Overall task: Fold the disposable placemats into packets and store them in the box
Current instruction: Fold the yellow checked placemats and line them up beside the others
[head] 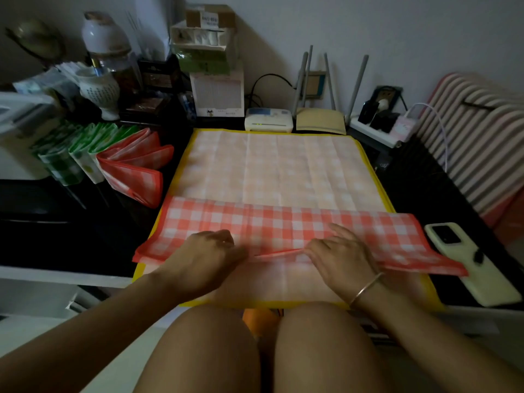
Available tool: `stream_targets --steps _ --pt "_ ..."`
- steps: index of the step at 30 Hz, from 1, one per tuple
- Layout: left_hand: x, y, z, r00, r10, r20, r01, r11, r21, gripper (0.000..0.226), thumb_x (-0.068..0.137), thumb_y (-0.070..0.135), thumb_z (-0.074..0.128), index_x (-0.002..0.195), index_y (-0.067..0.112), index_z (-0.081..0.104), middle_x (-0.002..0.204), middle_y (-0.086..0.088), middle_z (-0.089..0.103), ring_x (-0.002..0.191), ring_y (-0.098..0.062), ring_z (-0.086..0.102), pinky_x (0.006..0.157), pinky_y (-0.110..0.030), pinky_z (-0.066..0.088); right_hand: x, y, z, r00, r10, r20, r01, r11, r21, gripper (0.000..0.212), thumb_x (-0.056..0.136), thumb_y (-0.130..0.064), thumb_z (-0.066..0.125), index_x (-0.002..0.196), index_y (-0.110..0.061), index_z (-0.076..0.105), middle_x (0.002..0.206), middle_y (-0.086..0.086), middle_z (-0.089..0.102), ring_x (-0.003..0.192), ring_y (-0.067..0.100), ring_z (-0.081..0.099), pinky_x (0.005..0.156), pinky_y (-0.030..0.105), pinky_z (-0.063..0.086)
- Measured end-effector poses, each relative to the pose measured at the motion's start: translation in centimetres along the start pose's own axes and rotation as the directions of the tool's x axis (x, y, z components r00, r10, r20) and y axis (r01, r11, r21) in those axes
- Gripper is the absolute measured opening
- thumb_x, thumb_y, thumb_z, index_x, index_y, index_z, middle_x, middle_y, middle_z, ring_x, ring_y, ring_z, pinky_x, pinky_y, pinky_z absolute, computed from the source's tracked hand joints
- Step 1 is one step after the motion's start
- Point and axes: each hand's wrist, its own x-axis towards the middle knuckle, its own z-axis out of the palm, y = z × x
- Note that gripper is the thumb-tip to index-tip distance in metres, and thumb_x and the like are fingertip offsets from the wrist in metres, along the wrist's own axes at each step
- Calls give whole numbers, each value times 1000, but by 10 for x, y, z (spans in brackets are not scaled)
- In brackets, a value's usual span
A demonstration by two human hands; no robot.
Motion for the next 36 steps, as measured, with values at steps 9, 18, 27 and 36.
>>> stream_targets --steps 9,18,27,36 --pt "49 -18 -24 904 -222 365 331 904 -271 24 100 26 45 105 15 66 98 -2 70 83 -20 59 73 -31 44 41 27 -23 943 -40 330 -10 989 146 23 98 -39 41 98 -22 57 62 0 65 54 29 61 50 31 45" --pt "81 -27 -9 960 -133 247 72 968 242 26 104 34 30 113 22 51 107 3 59 85 -25 63 62 -31 34 56 41 25 974 50 222 -63 997 51 30 81 -34 42 63 -18 59 58 -1 58 49 23 56 49 29 45" --pt "85 -42 27 942 -333 46 336 930 -151 23 99 33 46 117 21 52 102 3 69 85 -25 65 68 -30 39 58 52 43 903 295 313 -364 911 192 20 92 -41 55 91 -22 63 90 -8 66 85 19 59 68 28 38" --pt "75 -46 38 899 -433 -64 403 876 -265 12 83 29 71 91 23 65 93 6 59 85 -17 55 64 -28 42 55 52 47 906 282 317 -357 910 210 16 91 -37 59 89 -21 63 89 -9 61 81 16 55 73 27 40"
